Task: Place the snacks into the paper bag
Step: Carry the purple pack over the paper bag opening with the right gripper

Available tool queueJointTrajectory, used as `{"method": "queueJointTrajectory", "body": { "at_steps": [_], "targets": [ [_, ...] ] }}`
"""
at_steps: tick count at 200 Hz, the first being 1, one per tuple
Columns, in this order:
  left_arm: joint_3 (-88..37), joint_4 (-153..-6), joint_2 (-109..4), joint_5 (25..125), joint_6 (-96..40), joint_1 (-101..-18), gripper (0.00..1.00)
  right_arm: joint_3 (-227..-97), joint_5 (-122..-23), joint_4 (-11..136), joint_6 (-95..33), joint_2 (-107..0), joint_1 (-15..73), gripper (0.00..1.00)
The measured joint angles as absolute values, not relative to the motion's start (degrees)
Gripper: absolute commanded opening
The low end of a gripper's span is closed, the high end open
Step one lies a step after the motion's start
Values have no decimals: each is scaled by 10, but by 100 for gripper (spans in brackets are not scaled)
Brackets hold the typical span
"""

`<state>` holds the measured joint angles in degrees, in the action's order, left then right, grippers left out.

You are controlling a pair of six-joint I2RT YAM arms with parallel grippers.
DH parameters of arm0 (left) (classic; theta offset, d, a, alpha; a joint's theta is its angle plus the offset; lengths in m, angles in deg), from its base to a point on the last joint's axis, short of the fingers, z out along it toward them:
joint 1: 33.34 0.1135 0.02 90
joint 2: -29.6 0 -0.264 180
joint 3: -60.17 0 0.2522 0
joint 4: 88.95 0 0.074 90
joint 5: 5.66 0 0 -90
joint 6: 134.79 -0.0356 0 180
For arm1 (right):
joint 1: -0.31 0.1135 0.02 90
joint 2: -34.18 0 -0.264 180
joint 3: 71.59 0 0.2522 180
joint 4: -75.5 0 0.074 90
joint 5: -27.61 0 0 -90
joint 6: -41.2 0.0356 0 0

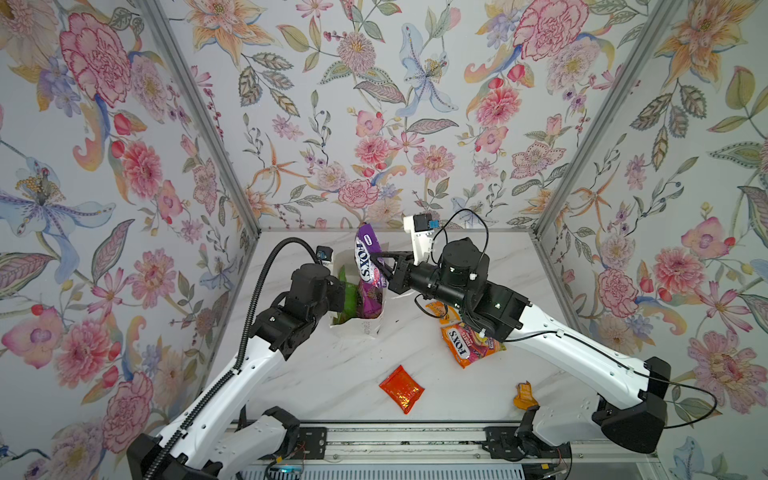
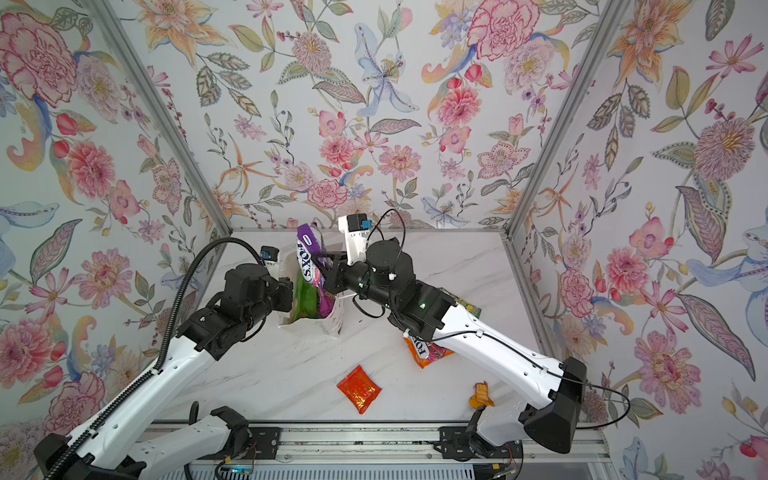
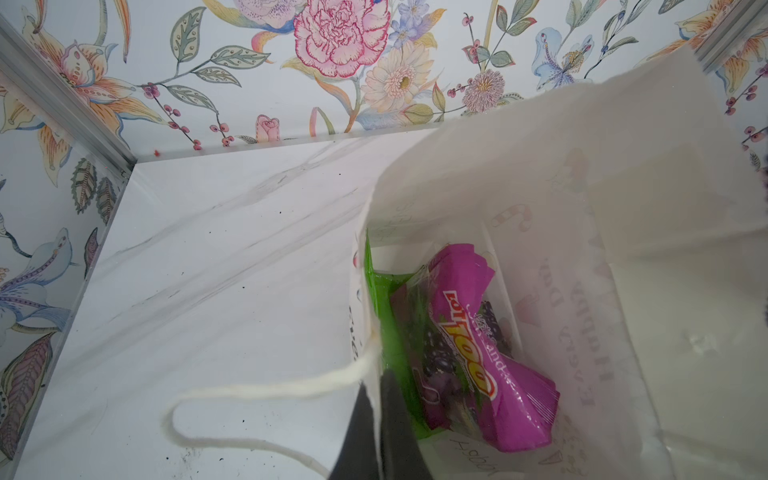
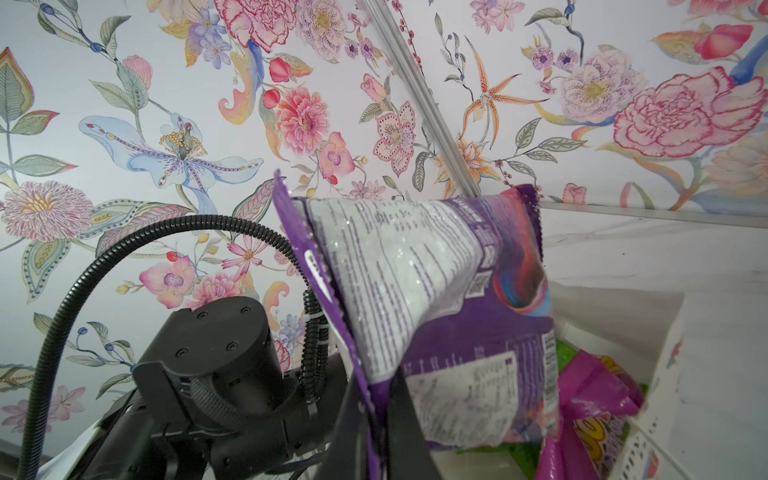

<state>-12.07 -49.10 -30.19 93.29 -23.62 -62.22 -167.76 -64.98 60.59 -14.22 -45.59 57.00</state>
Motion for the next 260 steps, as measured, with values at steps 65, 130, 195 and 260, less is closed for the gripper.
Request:
{"method": "queueJointTrajectory", "body": {
  "at_steps": [65,130,195,260],
  "targets": [
    [-121,-491,-302,933,-236,-622,0,-1665,-647,612,-109,-474,588,0],
    [-121,-491,-302,933,-236,-622,0,-1628,-610,608,-81,-476,591,0],
    [-121,-491,-302,934,-236,-622,0,-1627,-559,574,-59,-494,591,0],
    [-121,-491,-302,933,-236,-622,0,-1628,-524,534,-53,-511,586,0]
  ]
}}
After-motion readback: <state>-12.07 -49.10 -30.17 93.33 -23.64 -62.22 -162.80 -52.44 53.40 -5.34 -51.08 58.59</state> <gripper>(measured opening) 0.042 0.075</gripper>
